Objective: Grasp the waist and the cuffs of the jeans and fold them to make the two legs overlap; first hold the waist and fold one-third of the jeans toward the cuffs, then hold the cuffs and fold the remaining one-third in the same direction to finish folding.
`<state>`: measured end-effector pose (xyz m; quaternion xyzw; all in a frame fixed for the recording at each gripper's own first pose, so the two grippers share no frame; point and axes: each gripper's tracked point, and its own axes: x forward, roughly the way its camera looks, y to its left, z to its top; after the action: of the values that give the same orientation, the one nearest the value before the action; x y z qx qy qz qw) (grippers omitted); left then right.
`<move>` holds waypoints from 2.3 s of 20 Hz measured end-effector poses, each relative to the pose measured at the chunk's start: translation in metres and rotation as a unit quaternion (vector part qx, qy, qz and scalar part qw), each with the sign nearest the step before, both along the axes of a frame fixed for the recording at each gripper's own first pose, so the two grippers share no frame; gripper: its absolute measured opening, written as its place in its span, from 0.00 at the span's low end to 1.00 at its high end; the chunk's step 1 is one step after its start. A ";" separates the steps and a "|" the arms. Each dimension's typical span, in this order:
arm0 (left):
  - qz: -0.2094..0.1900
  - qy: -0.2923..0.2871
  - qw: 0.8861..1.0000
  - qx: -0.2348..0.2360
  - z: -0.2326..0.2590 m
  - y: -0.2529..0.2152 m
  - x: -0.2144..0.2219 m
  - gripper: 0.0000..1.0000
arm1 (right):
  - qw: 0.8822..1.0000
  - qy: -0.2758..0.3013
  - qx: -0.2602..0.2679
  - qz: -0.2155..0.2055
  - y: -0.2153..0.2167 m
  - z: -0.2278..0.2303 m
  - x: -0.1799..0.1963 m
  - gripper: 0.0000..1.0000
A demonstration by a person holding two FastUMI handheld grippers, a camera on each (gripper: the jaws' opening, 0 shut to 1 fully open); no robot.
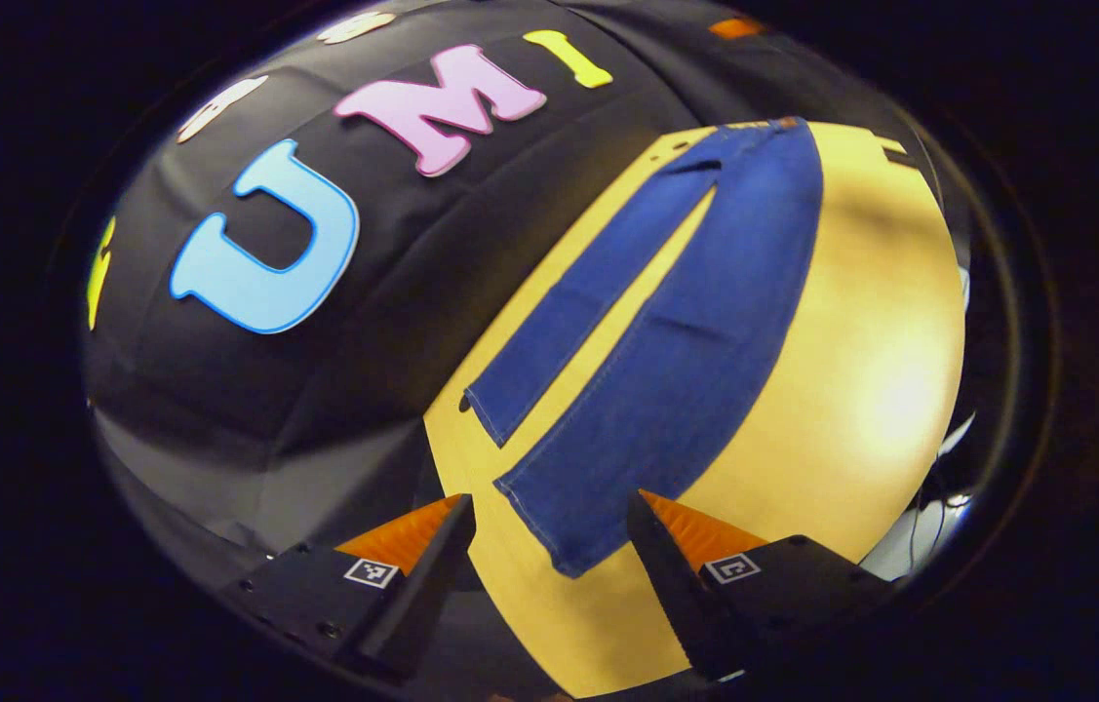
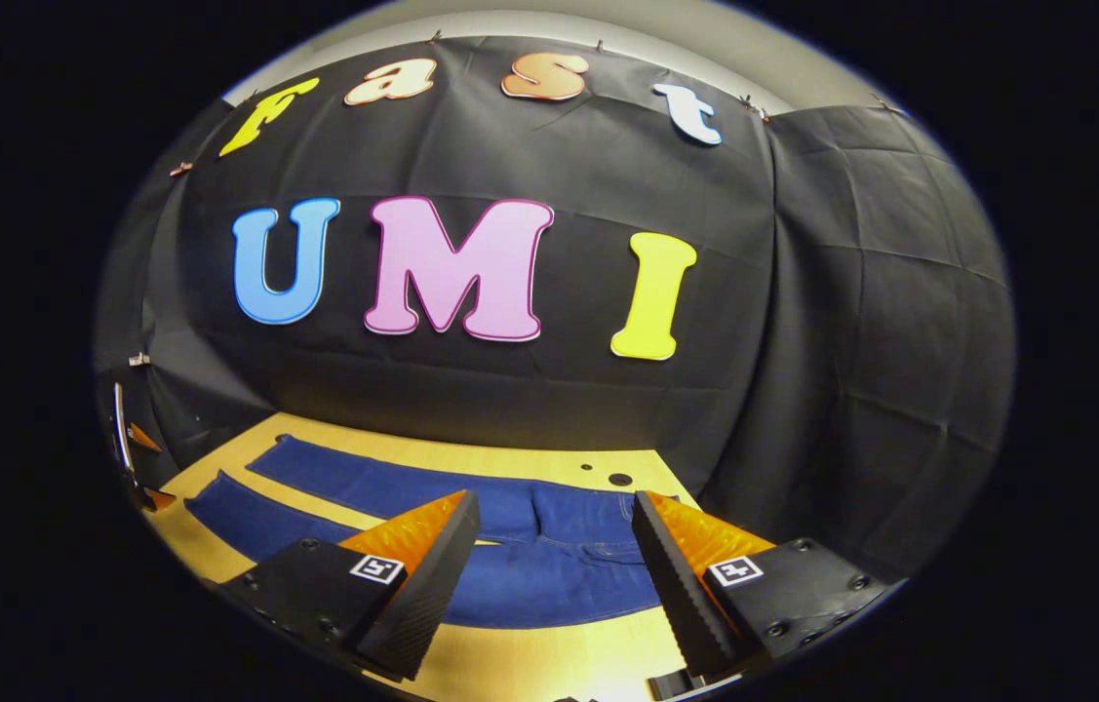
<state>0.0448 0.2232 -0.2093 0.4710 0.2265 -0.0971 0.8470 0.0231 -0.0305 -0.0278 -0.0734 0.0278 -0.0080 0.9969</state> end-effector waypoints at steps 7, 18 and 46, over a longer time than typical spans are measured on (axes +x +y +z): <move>-0.076 0.112 0.981 0.140 -0.074 0.058 0.029 0.98 | 0.998 0.034 -0.054 -0.022 -0.030 -0.029 0.015 0.97; -0.109 0.139 0.972 0.155 -0.102 0.051 0.079 0.76 | 0.985 0.074 -0.126 -0.091 -0.120 -0.067 0.041 0.97; -0.092 0.174 0.970 0.141 -0.116 0.042 0.069 0.05 | 0.636 0.224 -0.700 0.236 -0.252 -0.270 0.149 0.93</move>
<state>0.1136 0.2650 -0.3255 0.5800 0.3380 -0.2221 0.7072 0.1718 -0.2829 -0.2976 -0.7531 0.2176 0.2271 0.5778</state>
